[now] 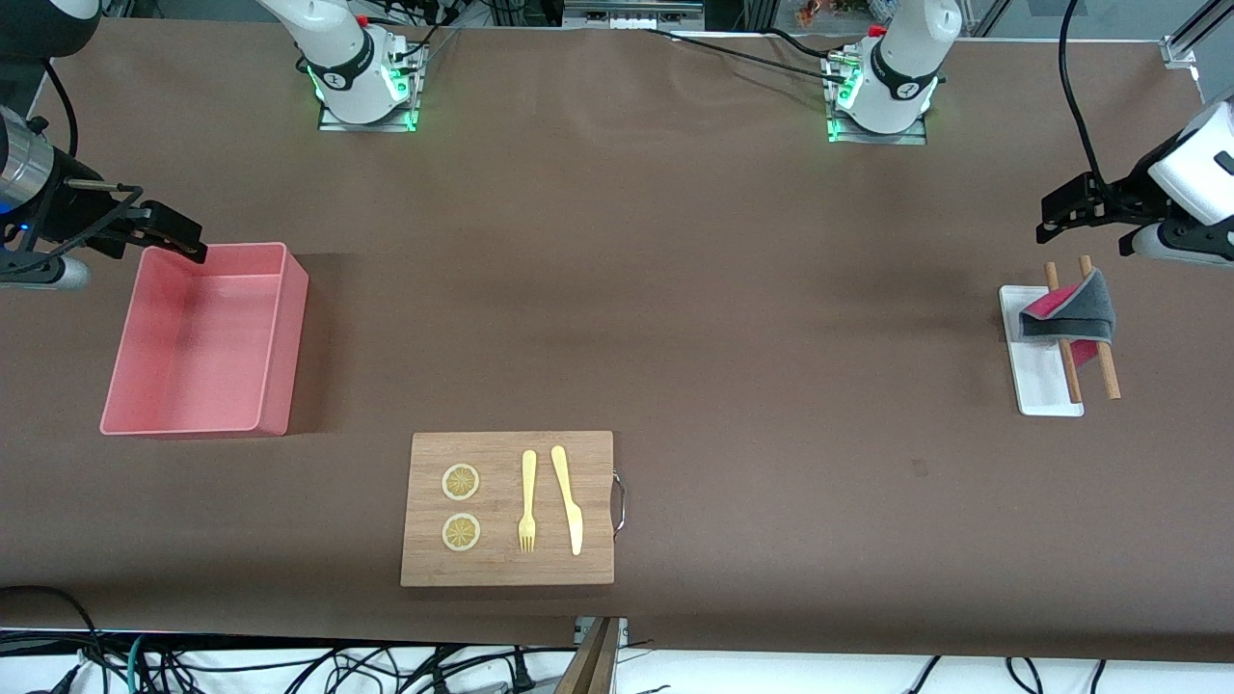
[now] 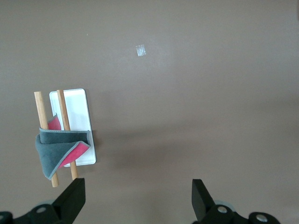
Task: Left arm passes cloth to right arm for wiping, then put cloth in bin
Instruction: 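Move the left gripper toward the grey-pink cloth on the dowel stand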
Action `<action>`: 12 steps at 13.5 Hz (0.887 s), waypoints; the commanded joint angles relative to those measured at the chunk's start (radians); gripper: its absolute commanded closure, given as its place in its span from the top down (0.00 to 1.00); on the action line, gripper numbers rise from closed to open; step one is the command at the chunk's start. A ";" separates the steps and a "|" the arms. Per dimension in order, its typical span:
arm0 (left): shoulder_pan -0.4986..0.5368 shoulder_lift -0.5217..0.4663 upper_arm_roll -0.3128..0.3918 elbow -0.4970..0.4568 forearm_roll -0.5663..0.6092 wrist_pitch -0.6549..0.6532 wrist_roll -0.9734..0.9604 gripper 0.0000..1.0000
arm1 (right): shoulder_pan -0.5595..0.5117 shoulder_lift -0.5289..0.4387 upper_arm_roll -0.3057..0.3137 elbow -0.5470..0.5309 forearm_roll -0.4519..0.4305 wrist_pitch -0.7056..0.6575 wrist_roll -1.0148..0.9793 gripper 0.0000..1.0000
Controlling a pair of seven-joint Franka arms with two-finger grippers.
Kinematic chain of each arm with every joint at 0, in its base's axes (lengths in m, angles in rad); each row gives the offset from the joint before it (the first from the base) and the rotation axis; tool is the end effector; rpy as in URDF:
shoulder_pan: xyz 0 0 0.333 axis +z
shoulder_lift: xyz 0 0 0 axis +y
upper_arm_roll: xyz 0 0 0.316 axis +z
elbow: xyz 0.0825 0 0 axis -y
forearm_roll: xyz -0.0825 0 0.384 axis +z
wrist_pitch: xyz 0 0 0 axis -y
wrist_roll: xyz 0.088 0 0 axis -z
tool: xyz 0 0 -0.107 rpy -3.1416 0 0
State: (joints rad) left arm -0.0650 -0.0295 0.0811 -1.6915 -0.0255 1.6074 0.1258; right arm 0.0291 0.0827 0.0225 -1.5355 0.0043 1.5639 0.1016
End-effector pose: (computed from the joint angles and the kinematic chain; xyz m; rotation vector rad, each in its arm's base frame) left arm 0.5451 0.0067 0.5868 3.1043 -0.1681 -0.0818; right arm 0.5771 0.0297 0.5937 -3.1375 0.0786 0.0857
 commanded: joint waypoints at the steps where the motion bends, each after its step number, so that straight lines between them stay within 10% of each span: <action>1: 0.001 0.046 0.008 0.053 -0.010 -0.017 0.017 1.00 | 0.002 -0.008 0.000 0.005 0.013 -0.001 0.001 1.00; 9: 0.054 0.209 0.011 0.064 -0.005 -0.015 0.110 1.00 | 0.002 -0.008 0.000 0.005 0.013 0.001 0.001 1.00; 12: 0.077 0.279 0.003 0.046 0.177 -0.001 0.216 1.00 | 0.002 -0.008 0.000 0.005 0.013 0.001 0.001 1.00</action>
State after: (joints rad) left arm 0.0022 0.1974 0.0899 -1.6681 0.0568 1.6114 0.2529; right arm 0.0293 0.0828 0.0230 -1.5339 0.0043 1.5641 0.1016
